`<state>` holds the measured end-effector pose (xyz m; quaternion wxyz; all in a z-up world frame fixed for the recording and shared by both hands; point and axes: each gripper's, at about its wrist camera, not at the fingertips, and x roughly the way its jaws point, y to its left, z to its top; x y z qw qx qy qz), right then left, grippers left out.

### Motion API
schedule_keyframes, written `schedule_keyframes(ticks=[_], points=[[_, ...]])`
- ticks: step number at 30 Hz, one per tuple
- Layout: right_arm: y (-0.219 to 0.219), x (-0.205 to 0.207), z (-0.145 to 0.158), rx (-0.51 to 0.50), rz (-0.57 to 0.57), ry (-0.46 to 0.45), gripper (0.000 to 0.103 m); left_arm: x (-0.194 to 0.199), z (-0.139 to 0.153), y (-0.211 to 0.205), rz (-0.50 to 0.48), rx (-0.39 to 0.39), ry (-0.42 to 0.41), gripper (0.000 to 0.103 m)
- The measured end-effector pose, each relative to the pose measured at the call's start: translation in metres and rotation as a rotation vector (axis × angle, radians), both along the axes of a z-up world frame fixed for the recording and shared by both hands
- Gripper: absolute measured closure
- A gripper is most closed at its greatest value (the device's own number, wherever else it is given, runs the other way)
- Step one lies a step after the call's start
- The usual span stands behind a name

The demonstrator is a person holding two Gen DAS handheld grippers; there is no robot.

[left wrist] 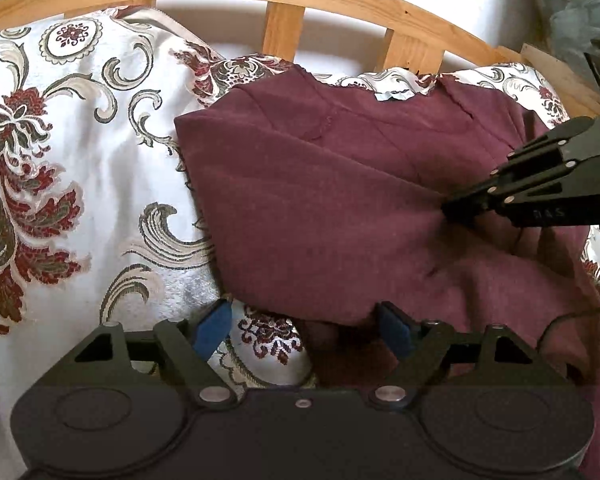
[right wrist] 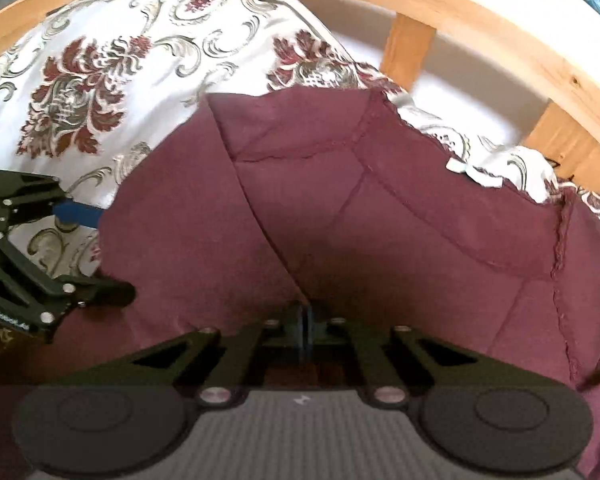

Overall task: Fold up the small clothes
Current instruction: 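Fold the hem up toward the collar with both tools and release, then pinch and straighten the folded shirt edge with the left tool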

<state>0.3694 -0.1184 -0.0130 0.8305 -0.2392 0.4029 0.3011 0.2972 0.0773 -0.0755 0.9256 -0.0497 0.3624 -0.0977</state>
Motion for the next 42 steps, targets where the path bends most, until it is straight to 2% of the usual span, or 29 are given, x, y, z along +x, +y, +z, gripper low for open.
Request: schedule_keyframes(ticks=[3,4,6,7,8,11,13,18,21,24,28,31,36,42], points=[[0.002,-0.003,-0.005,-0.012,0.01,-0.004,0.099,0.0,0.0,0.0,-0.002,0.008,-0.001,0.021],[0.0,-0.002,-0.003,0.002,0.002,0.006,0.094,0.0,0.0,0.0,-0.002,0.006,0.0,0.021],[-0.004,-0.004,0.002,0.025,-0.024,0.016,0.078,0.0,0.001,0.001,0.0,-0.002,0.006,0.021],[-0.007,-0.006,0.005,0.035,-0.035,0.021,0.058,0.0,0.002,0.002,0.001,-0.007,0.01,0.02],[-0.014,-0.009,0.01,0.05,-0.042,0.025,0.047,0.001,0.002,0.002,0.001,-0.01,0.015,0.019],[-0.033,-0.027,0.019,0.07,-0.058,0.042,0.034,0.001,0.004,0.001,-0.001,-0.008,0.032,0.015],[-0.047,-0.042,0.02,0.066,-0.079,0.031,0.028,0.001,0.004,-0.003,-0.006,0.019,0.04,0.013],[-0.081,-0.085,-0.002,-0.031,-0.168,0.012,0.022,-0.001,0.003,-0.016,-0.011,0.109,0.061,0.008],[-0.097,-0.11,-0.018,-0.093,-0.208,-0.063,0.015,-0.003,0.004,-0.019,-0.003,0.132,0.064,0.008],[-0.117,-0.127,-0.03,-0.055,-0.297,-0.118,0.01,-0.009,0.008,-0.022,0.018,0.121,0.076,0.008],[-0.137,-0.142,-0.031,0.026,-0.373,-0.118,0.008,-0.023,0.021,-0.024,0.051,0.085,0.085,0.008],[-0.145,-0.16,-0.023,0.033,-0.341,-0.15,0.001,-0.041,0.035,-0.025,0.061,0.084,0.047,0.004],[-0.156,-0.2,-0.014,0.048,-0.278,-0.157,0.0,-0.079,0.061,-0.022,0.07,0.099,-0.015,0.001],[-0.163,-0.245,-0.007,0.02,-0.153,-0.103,0.0,-0.122,0.084,-0.023,-0.02,0.128,-0.039,0.001]])
